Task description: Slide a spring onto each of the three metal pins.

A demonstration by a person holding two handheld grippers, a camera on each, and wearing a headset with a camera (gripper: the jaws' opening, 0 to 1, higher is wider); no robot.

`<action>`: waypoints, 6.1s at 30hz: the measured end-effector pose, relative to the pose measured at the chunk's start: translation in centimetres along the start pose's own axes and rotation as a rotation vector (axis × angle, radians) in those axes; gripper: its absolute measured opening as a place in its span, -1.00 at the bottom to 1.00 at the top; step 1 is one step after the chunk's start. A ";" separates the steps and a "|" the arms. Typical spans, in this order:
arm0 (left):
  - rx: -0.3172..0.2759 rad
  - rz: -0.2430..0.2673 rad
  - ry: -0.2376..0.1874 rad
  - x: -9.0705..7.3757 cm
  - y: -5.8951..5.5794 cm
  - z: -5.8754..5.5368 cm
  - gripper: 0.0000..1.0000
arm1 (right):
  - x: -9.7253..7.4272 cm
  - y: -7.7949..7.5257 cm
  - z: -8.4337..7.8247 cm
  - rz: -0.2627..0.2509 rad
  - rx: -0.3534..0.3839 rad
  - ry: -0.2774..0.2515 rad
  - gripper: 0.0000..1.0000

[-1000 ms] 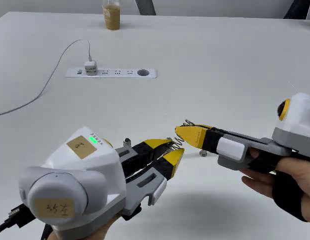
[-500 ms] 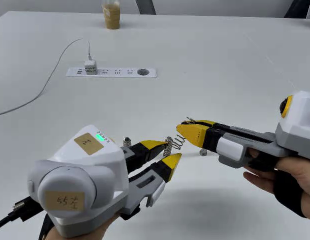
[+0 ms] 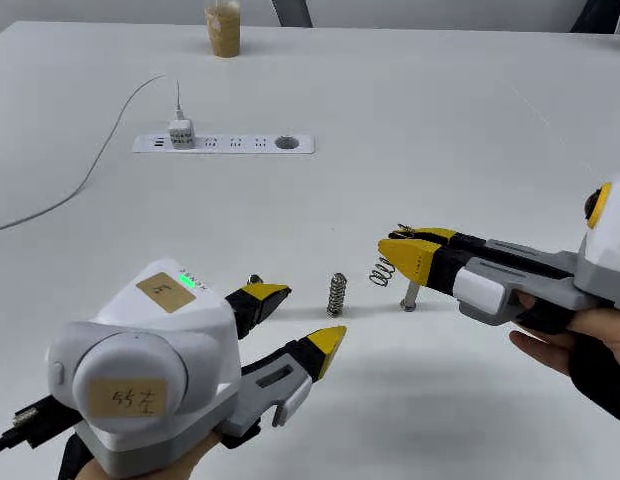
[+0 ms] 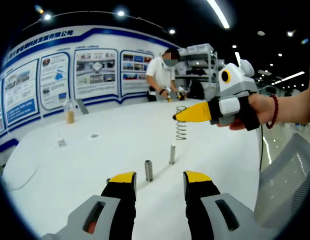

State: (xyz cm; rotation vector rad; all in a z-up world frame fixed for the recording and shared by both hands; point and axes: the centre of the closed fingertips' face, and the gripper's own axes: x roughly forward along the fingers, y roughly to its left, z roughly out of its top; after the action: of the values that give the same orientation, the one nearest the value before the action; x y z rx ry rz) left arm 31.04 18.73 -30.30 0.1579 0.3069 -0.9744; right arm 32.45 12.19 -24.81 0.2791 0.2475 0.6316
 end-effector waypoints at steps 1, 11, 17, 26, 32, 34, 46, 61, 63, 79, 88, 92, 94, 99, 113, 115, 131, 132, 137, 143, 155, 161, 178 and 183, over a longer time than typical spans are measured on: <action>-0.001 0.002 0.004 0.0 0.0 -0.1 -0.21 | 0.0 -0.2 0.0 -0.006 -0.011 0.002 -0.77; 0.001 0.030 0.030 -0.4 0.7 -1.1 0.00 | -0.1 -2.2 0.4 -0.078 -0.118 0.020 -0.77; -0.002 0.048 0.042 -0.4 1.3 -1.6 0.12 | -0.3 -3.5 0.3 -0.119 -0.121 0.026 -0.77; -0.013 0.069 0.051 -0.5 1.9 -2.2 0.28 | -0.6 -5.6 0.1 -0.186 -0.132 0.030 -0.76; -0.021 0.073 0.066 -0.5 2.0 -2.8 0.36 | -0.9 -7.2 -0.4 -0.241 -0.155 0.045 -0.76; -0.024 0.075 0.069 -0.5 2.0 -3.0 0.38 | -0.9 -7.5 -0.6 -0.251 -0.159 0.050 -0.76; -0.059 0.097 0.072 -0.5 2.7 -3.5 0.56 | -0.5 -8.8 -1.9 -0.281 -0.162 0.069 -0.76; -0.075 0.059 0.053 -0.2 2.0 -3.3 0.80 | 0.2 -9.8 -2.9 -0.300 -0.167 0.089 -0.75; -0.069 0.058 0.056 -0.2 1.9 -3.4 0.80 | 0.2 -9.8 -2.9 -0.301 -0.165 0.083 -0.75; -0.084 0.055 0.059 -0.1 2.0 -3.5 0.80 | 0.3 -9.8 -4.1 -0.304 -0.247 0.136 -0.75; -0.079 0.054 0.066 -0.1 1.9 -3.7 0.77 | 0.3 -9.6 -4.2 -0.310 -0.289 0.148 -0.75; -0.078 0.055 0.069 -0.1 1.9 -3.8 0.75 | 0.4 -9.3 -4.8 -0.313 -0.311 0.164 -0.76; -0.075 0.055 0.071 -0.1 2.0 -3.8 0.75 | 0.4 -9.4 -5.0 -0.314 -0.309 0.172 -0.76; -0.075 0.057 0.070 -0.1 2.0 -3.8 0.74 | 0.7 -9.4 -5.4 -0.314 -0.321 0.191 -0.76; -0.066 0.064 0.081 -0.3 2.2 -4.0 0.68 | 0.9 -10.1 -7.1 -0.336 -0.311 0.241 -0.76; -0.068 0.063 0.080 -0.3 2.2 -4.0 0.68 | 1.0 -10.2 -7.3 -0.336 -0.308 0.244 -0.76; -0.070 0.072 0.088 -0.2 2.4 -4.2 0.67 | 1.0 -10.6 -8.5 -0.364 -0.247 0.250 -0.76; -0.071 0.072 0.088 -0.2 2.4 -4.2 0.67 | 1.0 -10.7 -8.7 -0.367 -0.244 0.254 -0.76; -0.069 0.071 0.089 -0.3 2.4 -4.2 0.66 | 1.0 -10.7 -8.6 -0.378 -0.238 0.250 -0.76; -0.071 0.076 0.091 -0.3 2.6 -4.3 0.66 | 0.9 -10.6 -9.4 -0.395 -0.210 0.276 -0.66; -0.078 0.094 0.104 -0.6 3.4 -4.3 0.64 | 0.2 -10.0 -8.9 -0.391 -0.141 0.273 -0.41; -0.086 0.103 0.105 -0.8 3.7 -4.2 0.63 | -0.2 -9.4 -8.3 -0.369 -0.141 0.274 -0.24; -0.070 0.118 0.115 -2.2 4.0 -2.8 0.60 | -1.6 -5.9 -7.4 -0.304 -0.208 0.315 0.25; -0.068 0.116 0.127 -2.8 3.9 -2.8 0.64 | -2.1 -5.0 -7.3 -0.287 -0.209 0.320 0.35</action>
State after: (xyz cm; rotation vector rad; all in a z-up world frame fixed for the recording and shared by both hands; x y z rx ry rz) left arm 32.32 23.86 -32.07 0.1742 0.4420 -0.8393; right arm 31.21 8.39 -32.97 -0.0613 0.5148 0.4100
